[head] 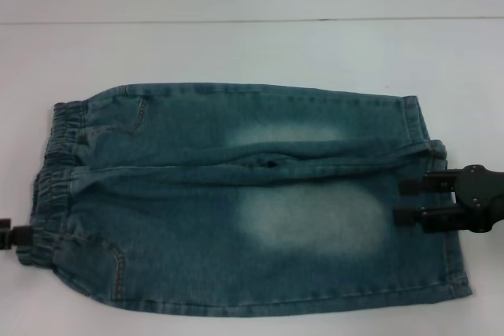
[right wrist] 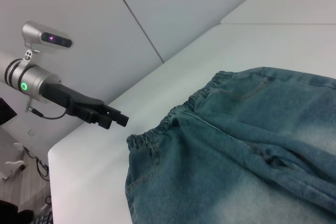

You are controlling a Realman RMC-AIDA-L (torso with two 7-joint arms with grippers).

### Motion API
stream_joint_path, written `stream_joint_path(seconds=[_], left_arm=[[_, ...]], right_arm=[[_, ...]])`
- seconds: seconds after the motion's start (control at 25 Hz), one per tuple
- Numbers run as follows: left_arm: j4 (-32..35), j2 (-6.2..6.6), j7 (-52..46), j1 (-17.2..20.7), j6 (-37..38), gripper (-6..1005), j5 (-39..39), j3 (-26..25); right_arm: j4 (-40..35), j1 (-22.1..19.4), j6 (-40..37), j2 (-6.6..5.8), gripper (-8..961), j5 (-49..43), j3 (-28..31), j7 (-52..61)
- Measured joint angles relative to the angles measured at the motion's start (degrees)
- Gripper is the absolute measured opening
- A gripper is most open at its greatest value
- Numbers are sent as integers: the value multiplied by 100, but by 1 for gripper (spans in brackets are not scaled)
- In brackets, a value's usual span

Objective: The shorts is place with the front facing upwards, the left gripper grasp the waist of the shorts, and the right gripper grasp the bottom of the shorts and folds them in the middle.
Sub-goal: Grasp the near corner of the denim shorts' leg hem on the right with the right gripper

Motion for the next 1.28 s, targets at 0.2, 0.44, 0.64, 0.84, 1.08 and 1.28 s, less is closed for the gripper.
stream_joint_path(seconds=[0.2, 0.44, 0.64, 0.84, 1.08, 1.28], left_arm=[[44, -42, -51, 31, -199, 707, 373, -12], [52, -157, -106, -51, -468, 703, 729, 45], [41, -249, -112, -160, -607, 699, 1019, 50], [53, -315, -119, -254, -583, 695, 1115, 47], [90, -387, -102, -289, -616, 690, 1163, 58], [100, -421, -98, -303, -622, 513, 1165, 109]], right_arm=[[0, 19, 14, 20, 796, 0, -8, -38], [0, 35, 6, 27, 797, 0, -8, -57], [29, 38, -4, 30, 797, 0, -16, -80], [69, 38, 8, 30, 796, 0, -16, -113], [74, 38, 14, 30, 797, 0, -16, -120], [94, 38, 16, 30, 797, 0, -16, -124]])
